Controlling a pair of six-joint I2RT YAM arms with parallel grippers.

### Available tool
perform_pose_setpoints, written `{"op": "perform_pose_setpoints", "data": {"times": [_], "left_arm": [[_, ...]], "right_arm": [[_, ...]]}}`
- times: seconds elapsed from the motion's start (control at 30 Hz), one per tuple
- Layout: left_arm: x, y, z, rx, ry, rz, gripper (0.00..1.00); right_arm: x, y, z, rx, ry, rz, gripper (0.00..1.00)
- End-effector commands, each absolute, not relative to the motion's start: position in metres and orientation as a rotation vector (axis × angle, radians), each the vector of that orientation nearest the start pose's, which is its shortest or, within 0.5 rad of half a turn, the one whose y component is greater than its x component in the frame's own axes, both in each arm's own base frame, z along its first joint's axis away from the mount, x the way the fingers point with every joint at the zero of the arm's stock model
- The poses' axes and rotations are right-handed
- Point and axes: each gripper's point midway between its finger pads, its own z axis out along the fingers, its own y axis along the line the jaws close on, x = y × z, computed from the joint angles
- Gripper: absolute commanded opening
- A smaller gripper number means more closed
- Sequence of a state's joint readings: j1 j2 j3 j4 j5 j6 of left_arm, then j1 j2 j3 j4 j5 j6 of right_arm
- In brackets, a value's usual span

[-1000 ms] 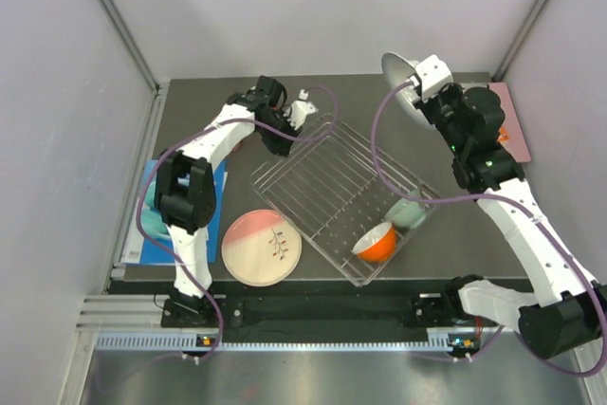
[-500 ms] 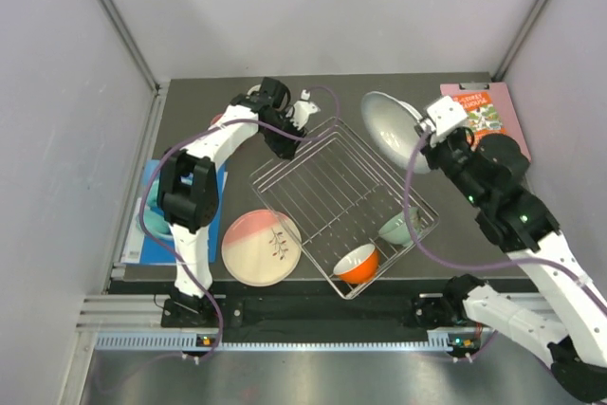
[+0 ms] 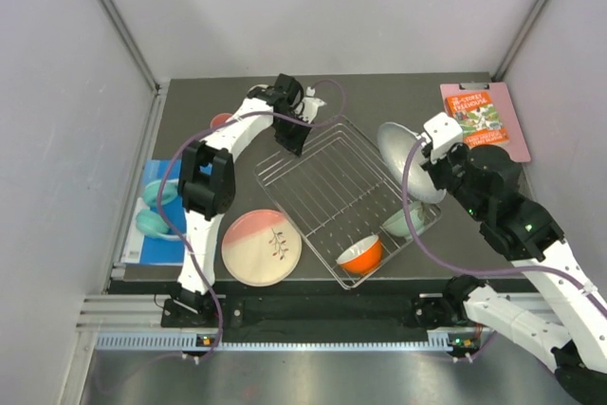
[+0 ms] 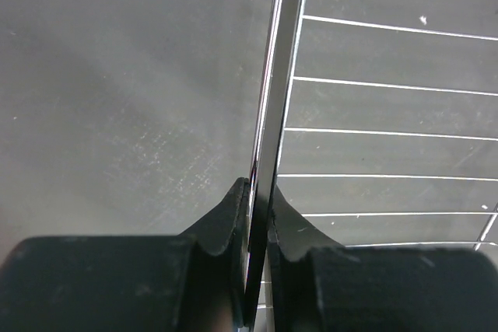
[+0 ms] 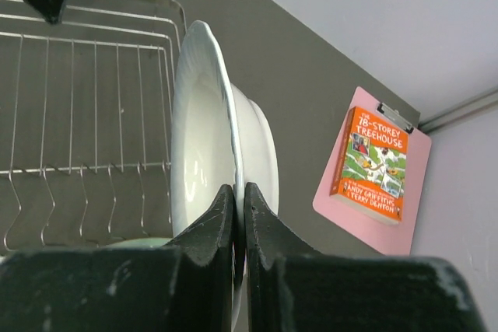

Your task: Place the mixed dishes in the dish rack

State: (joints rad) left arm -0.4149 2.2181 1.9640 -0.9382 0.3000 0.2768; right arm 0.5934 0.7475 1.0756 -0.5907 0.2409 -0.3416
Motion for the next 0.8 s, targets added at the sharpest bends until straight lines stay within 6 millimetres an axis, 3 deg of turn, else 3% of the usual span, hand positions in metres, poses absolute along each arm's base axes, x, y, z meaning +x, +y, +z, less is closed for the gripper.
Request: {"op": "perform_pose_setpoints", "data": {"times": [0.0, 0.23, 0.47, 0.77], "left_arm": [[0.440, -0.232, 0.064, 0.840, 2.639, -0.415, 0.10], [0.446, -0.233, 0.053, 0.789, 2.665, -0.400, 0.10], [0.451, -0.232, 0.049, 0.771, 2.668, -0.385, 0.10], [0.465, -0.231, 0.041, 0.707, 2.681, -0.380, 0.11]], "right_arm": [[0.257, 0.098, 0.384, -0.570, 1.521, -0.067, 0.00], [0.266, 0.098, 0.372, -0.649, 1.516, -0.150, 0.00], [0.281, 0.101, 0.346, -0.703, 1.536, -0.228, 0.00], [0.302, 0.106, 0.336, -0.771, 1.540, -0.314, 0.00]]}}
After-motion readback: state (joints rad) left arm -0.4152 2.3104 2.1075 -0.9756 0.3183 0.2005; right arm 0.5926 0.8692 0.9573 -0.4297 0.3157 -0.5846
